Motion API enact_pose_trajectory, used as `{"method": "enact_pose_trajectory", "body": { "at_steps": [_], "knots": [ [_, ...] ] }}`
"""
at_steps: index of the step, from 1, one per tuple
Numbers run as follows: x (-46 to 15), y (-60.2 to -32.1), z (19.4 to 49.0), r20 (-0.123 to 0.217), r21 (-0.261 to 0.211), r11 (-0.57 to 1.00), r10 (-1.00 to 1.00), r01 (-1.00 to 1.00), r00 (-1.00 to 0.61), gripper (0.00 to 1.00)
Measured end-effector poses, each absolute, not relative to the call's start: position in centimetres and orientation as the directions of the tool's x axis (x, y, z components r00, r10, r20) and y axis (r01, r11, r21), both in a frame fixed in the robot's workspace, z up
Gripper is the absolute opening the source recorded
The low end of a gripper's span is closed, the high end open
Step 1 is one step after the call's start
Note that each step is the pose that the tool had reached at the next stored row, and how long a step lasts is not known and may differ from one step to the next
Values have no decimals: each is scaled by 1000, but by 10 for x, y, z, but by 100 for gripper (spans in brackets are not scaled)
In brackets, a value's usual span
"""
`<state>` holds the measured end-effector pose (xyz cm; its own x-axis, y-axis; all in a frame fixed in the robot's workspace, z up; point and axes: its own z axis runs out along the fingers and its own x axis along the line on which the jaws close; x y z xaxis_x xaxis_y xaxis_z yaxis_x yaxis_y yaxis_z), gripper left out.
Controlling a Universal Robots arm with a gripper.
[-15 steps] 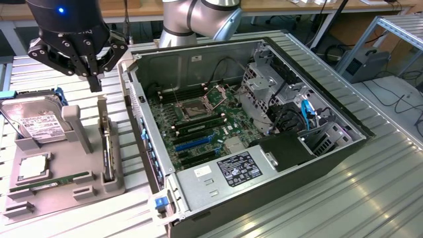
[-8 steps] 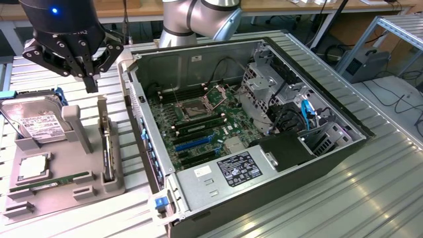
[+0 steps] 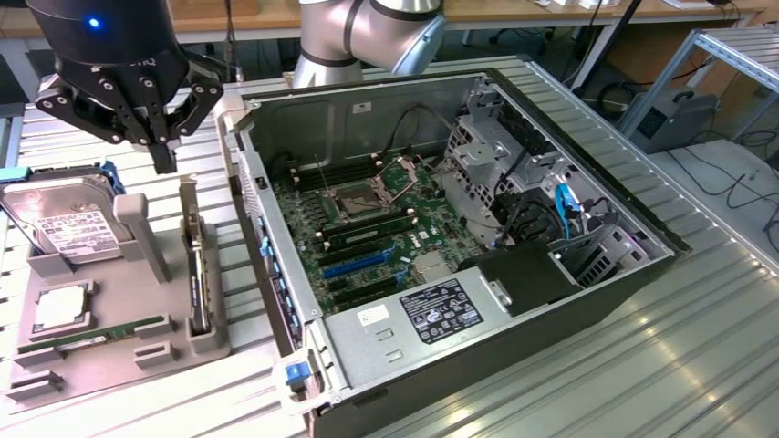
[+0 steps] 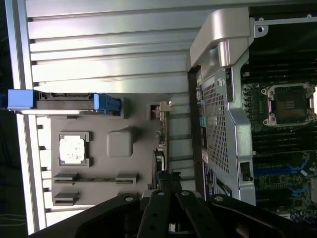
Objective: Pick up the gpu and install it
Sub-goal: 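Reach for the gpu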
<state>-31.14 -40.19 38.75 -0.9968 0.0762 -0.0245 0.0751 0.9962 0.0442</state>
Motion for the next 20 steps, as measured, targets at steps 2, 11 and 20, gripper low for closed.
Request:
{"method": "enact_pose_trajectory", "body": {
  "at_steps": [2, 11, 20],
  "knots": [
    [-312, -403, 387, -24, 44, 996, 76, 75, -997, 11],
    [-312, -413, 387, -24, 44, 996, 76, 75, -997, 11],
    [-312, -422, 387, -24, 44, 996, 76, 75, -997, 11]
  ]
}}
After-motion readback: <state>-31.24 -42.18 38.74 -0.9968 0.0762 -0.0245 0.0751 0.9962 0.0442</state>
